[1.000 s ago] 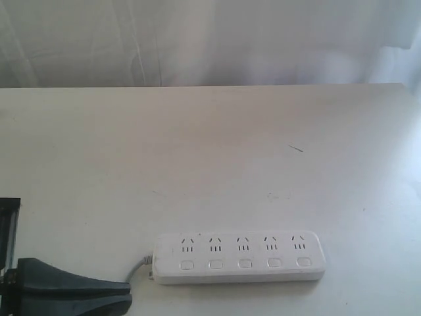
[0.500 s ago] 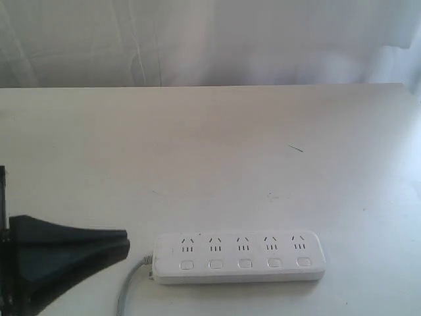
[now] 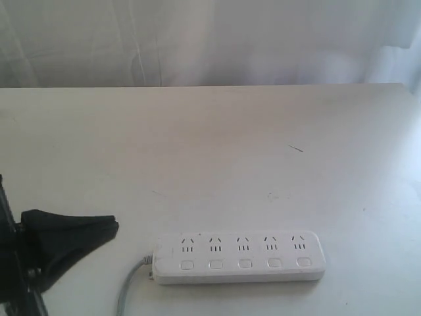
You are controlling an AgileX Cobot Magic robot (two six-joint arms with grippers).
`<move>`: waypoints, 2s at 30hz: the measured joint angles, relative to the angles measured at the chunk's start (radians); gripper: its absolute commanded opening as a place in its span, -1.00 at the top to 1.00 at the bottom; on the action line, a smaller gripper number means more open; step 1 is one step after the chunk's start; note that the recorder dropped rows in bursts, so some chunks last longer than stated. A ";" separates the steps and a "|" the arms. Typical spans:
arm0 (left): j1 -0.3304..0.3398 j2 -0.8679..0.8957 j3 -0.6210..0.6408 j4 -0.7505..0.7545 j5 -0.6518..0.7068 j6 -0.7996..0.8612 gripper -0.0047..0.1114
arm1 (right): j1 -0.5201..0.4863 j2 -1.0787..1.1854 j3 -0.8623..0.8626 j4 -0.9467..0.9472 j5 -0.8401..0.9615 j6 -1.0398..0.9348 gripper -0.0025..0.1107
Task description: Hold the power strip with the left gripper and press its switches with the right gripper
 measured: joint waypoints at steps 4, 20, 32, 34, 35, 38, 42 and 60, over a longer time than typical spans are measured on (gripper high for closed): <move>0.331 -0.103 0.010 -0.004 0.113 -0.028 0.92 | 0.000 0.000 0.000 0.000 0.000 0.000 0.96; 0.732 -0.313 0.200 -0.004 0.133 -0.356 0.92 | 0.000 0.000 0.000 0.000 -0.002 0.000 0.96; 0.807 -0.532 0.322 0.393 0.105 -0.642 0.92 | 0.000 0.000 0.000 -0.004 -0.002 0.000 0.96; 0.816 -0.576 0.322 0.443 0.175 -0.643 0.92 | 0.000 0.000 0.000 -0.004 -0.004 0.000 0.96; 0.818 -0.594 0.323 0.453 0.205 -0.645 0.92 | 0.000 0.000 0.000 -0.004 -0.004 0.000 0.96; 0.838 -0.642 0.324 0.467 0.299 -0.651 0.92 | 0.000 0.000 0.000 -0.004 -0.004 0.000 0.96; 0.879 -0.708 0.325 0.450 0.400 -0.653 0.92 | 0.000 0.000 0.000 -0.004 -0.004 0.000 0.96; 0.908 -0.722 0.325 0.377 0.474 -0.657 0.92 | 0.000 0.000 0.000 -0.004 -0.004 0.000 0.96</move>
